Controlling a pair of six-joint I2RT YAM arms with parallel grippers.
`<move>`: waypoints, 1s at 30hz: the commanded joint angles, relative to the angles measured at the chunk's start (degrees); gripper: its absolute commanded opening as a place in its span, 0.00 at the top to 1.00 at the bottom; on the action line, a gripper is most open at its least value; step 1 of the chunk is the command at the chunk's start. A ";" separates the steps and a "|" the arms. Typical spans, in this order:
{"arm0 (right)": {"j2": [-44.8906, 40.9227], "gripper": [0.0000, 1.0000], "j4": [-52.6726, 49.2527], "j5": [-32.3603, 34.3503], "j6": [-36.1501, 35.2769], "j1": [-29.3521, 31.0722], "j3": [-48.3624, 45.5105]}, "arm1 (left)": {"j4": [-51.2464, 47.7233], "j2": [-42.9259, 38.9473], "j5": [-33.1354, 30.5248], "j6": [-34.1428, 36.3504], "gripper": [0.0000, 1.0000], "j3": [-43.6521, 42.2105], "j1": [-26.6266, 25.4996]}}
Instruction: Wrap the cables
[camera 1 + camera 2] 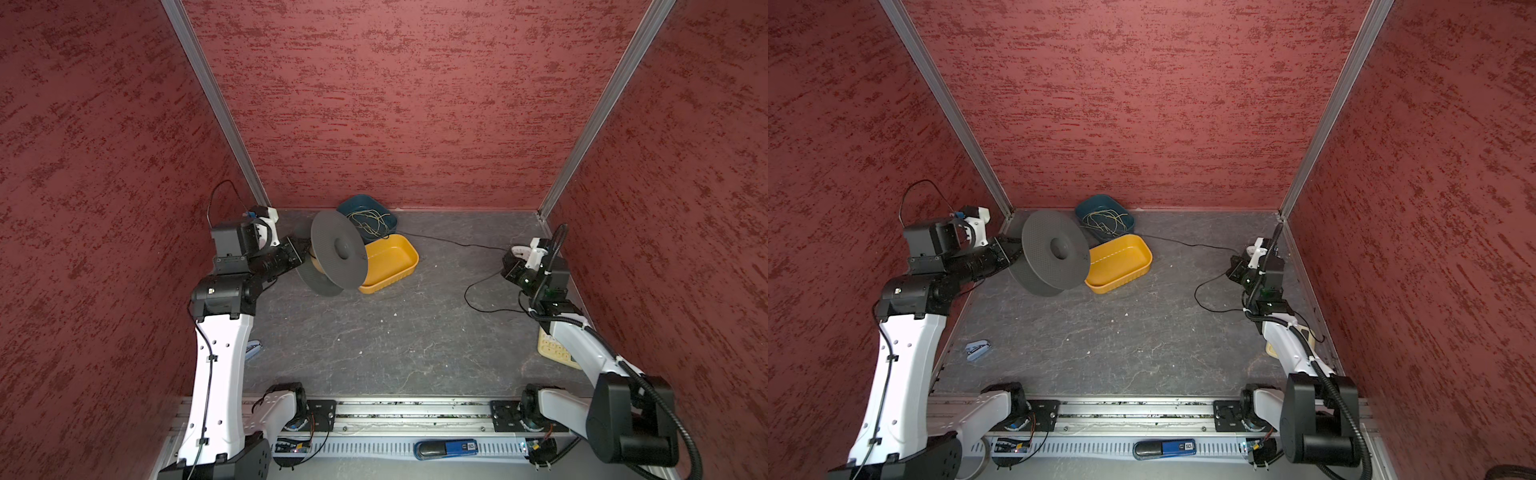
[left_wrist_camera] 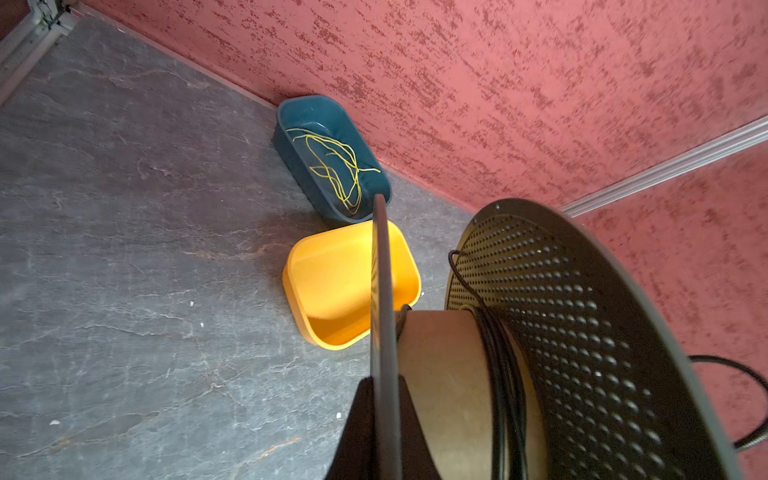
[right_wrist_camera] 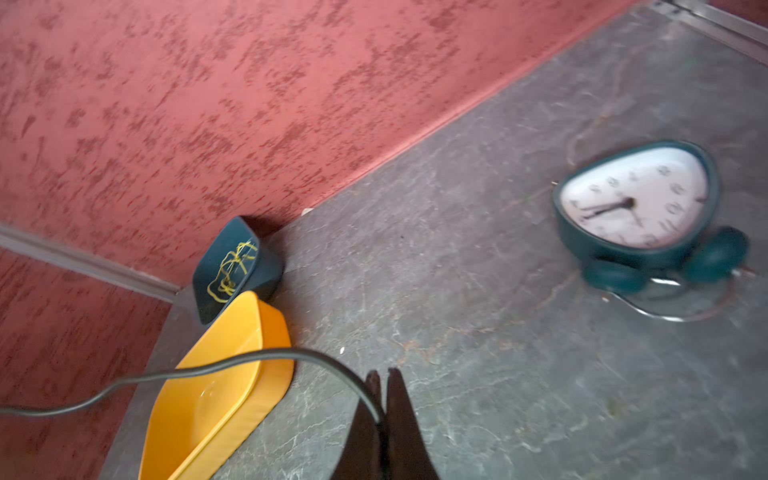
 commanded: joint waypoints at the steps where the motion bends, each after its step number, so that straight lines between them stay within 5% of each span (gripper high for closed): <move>1: 0.25 1.00 -1.86 3.47 2.86 -3.35 -0.71 | 8.14 -1.84 5.93 -4.88 1.00 -0.25 3.62; 8: -1.33 1.00 -4.52 6.22 2.44 -12.53 -2.06 | 6.18 -2.51 5.71 -5.03 1.00 -0.23 9.12; 14: -4.04 0.98 -5.52 8.99 0.66 -12.76 -2.46 | 6.06 -3.49 1.60 -4.85 1.00 -0.33 9.31; 19: -3.83 0.63 -1.58 0.31 -1.53 -12.70 -3.29 | 9.34 -2.41 9.03 -8.20 1.00 -0.89 6.60; 30: -6.49 0.25 -7.66 2.56 -4.64 -10.77 -0.35 | 10.29 -0.41 4.69 -6.40 1.00 4.74 -9.84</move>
